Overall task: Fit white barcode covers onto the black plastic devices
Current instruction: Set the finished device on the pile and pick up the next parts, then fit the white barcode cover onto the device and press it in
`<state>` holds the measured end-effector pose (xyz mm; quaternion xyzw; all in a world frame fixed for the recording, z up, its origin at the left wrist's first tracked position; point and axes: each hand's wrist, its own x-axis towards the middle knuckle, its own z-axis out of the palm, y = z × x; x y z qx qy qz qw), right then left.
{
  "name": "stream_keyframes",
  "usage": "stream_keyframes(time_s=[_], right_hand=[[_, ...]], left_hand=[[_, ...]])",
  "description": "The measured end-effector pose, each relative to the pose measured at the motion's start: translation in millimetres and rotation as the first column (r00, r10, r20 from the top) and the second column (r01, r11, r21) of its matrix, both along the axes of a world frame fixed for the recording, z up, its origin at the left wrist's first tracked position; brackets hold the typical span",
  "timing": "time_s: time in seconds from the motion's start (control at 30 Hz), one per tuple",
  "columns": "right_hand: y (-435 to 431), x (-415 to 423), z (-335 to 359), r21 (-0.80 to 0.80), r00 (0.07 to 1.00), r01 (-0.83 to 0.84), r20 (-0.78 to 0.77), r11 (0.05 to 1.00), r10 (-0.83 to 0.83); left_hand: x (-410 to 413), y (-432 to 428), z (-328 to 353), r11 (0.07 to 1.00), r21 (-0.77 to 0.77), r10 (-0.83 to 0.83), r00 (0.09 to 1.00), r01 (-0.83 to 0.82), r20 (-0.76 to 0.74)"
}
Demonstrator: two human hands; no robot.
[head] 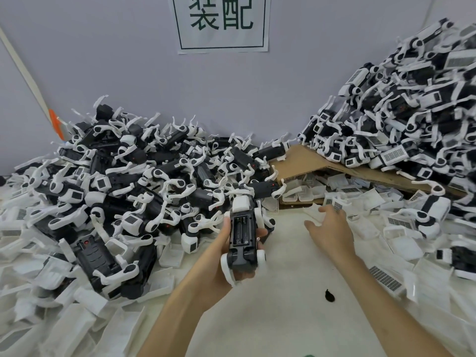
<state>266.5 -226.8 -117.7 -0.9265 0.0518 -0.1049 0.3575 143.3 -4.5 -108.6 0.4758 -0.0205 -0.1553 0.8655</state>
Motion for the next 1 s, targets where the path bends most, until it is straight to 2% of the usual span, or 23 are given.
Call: stream_keyframes(time_s=[0.13,0.2,0.33,0.43,0.53,0.63,0.8,0.93,1.0], right_hand=[[-4.6,17.3,0.9,-0.124,0.997,0.01,-0.077,0.992,-0.02],[-5.1,19.9,-1.2,-0.135,0.996,-0.001,-0.084,0.991,-0.01],[-0.9,11.0,-2.3,-0.048,0.999,-0.006,0.037,0.999,0.008],[5.8,-5.1,2.7,0.13,0.985,-0.078,0.16,0.988,0.056],[15.6,-26.7,7.6,0.341,0.969,-0.207,0.203,0.917,0.144],[27.5,-49.8,9.2,0.531,0.958,-0.281,0.195,0.799,0.208],[38.1,-68.8,12.7,0.585,0.923,-0.384,0.279,0.714,0.267],[35.3,-72.6,20.9,0.63,0.89,-0.45,0.375,0.633,0.259],[32.7,-74.1,24.7,0.668,0.865,-0.499,0.421,0.551,0.273]], left_hand=[[-0.7,1.7,2.7,0.999,-0.027,-0.042,0.998,0.044,0.05],[-1.4,1.9,6.2,0.998,-0.042,-0.048,0.993,0.053,0.106],[-3.7,-0.4,10.0,0.998,-0.053,-0.014,0.985,0.024,0.173],[-4.1,-3.0,8.5,0.999,0.007,0.052,0.982,-0.054,0.184],[-3.6,-4.8,7.3,0.989,0.054,0.124,0.97,-0.138,0.211],[-1.6,-5.9,6.5,0.972,0.06,0.209,0.95,-0.228,0.23],[2.0,-5.3,4.0,0.92,0.059,0.365,0.902,-0.387,0.229],[2.4,-5.6,4.3,0.897,0.099,0.393,0.88,-0.431,0.266],[2.1,-6.2,2.9,0.893,0.111,0.396,0.877,-0.437,0.272]])
